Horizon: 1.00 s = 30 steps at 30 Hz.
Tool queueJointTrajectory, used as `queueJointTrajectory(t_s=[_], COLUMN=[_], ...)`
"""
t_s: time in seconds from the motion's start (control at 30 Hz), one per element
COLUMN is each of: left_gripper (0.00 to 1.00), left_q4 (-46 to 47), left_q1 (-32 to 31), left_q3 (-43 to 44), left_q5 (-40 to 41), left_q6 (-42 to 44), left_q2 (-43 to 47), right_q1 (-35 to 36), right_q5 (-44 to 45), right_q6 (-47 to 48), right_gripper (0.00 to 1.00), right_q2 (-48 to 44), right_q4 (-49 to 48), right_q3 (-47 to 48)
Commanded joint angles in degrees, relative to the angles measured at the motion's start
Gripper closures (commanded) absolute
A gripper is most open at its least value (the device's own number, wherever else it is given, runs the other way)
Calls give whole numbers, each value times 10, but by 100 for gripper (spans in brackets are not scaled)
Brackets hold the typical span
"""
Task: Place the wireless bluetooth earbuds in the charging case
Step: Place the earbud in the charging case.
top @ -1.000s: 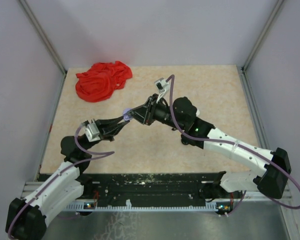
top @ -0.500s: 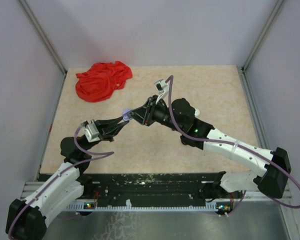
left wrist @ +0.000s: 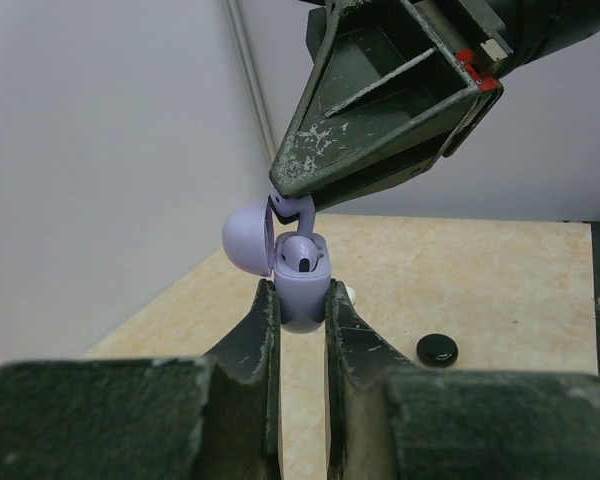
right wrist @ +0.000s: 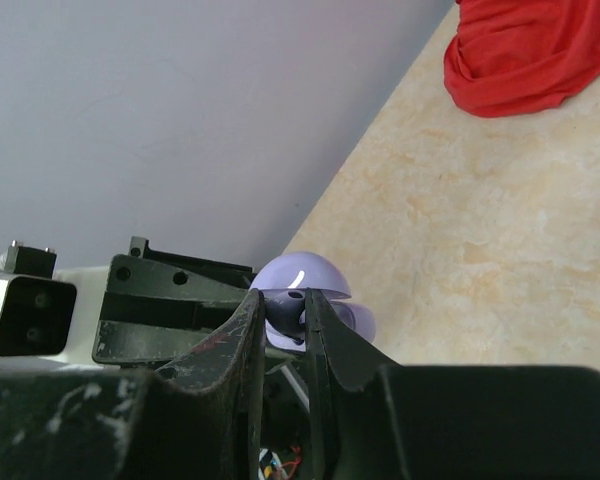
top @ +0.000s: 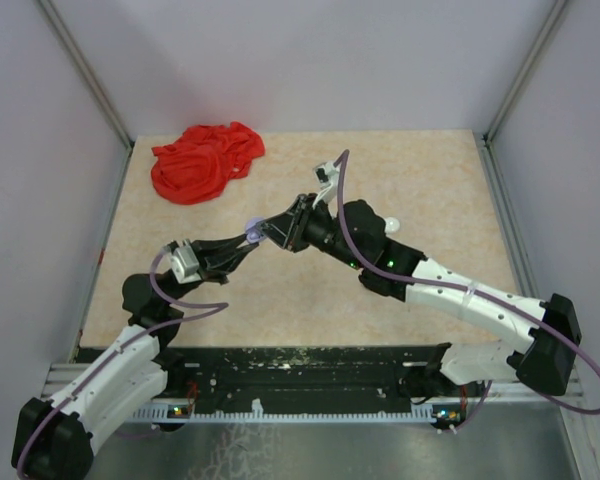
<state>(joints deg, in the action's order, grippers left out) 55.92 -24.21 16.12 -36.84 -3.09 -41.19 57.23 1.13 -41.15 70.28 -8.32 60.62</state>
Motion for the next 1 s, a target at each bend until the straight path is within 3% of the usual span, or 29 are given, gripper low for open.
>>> queueJointTrajectory(t_s=[0.0,0.97], left_gripper=[99,99], left_q4=[33,1], left_q1=[3,3], left_q3=[0,9], left_q5=[11,42], left_q6=[-11,-3], left_q2=[9,3], right_q1=[4,27], right_q5=[56,31], right_q6=[-38,-67], right_gripper=[82,82], right_q2=[2,20], right_q4=[24,-12], right_q3=[-4,7])
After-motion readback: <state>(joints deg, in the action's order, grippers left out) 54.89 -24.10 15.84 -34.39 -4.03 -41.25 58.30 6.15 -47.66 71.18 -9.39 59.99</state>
